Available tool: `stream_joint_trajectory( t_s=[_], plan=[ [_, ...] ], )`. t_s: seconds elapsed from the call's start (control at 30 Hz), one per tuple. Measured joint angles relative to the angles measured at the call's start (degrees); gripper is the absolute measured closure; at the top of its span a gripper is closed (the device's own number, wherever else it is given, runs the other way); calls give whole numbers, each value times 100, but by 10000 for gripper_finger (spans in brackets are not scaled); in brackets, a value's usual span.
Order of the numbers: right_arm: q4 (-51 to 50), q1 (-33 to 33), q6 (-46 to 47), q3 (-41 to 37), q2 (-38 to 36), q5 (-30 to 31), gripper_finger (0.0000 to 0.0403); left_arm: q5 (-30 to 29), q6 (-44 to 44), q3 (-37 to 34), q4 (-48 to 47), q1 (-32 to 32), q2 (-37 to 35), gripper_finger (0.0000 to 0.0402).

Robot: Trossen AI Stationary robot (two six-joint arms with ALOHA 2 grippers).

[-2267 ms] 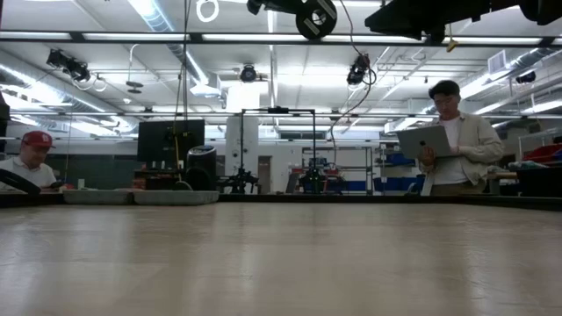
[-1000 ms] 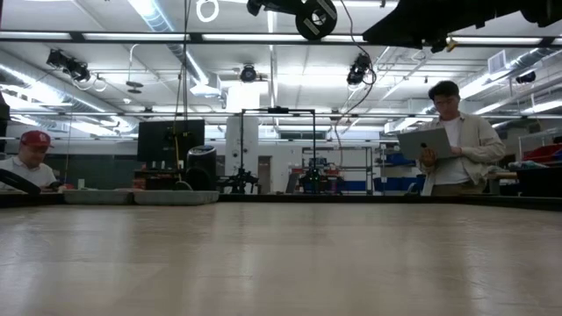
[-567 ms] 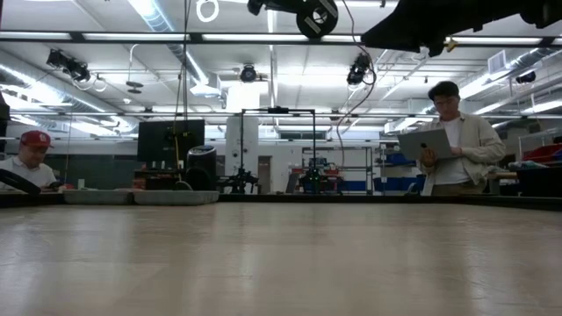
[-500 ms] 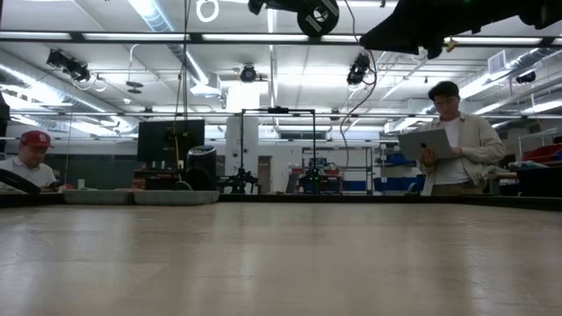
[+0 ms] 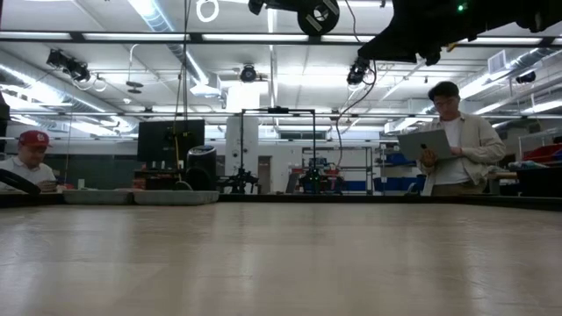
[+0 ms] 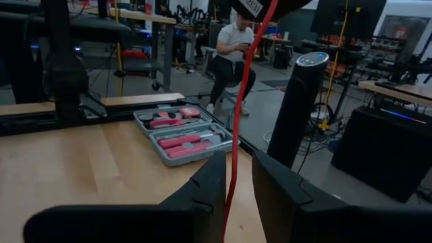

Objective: Coil cords
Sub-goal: Coil the red wire onto the spool

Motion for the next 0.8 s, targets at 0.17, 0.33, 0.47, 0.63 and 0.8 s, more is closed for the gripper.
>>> stream_joint_trajectory(
  t_s=[0.17, 0.33, 0.47, 0.63, 0.8],
  plan=[
    [-3, 0, -39, 0, 0, 13, 350, 15, -2, 0, -34, 0, 0, 401],
    [-78, -2, -171, 0, 0, 576, 395, 275, -128, 0, -100, 0, 0, 401],
    [-87, -155, -185, 0, 46, 1182, 397, 540, -295, 0, 47, 0, 0, 401],
    [-109, -631, 1, 0, 46, 1152, 400, 683, -457, 0, 271, 0, 0, 401],
    [-27, -1191, 334, 8, 115, 294, 401, 607, -655, -24, 632, 9, 42, 401]
  ],
)
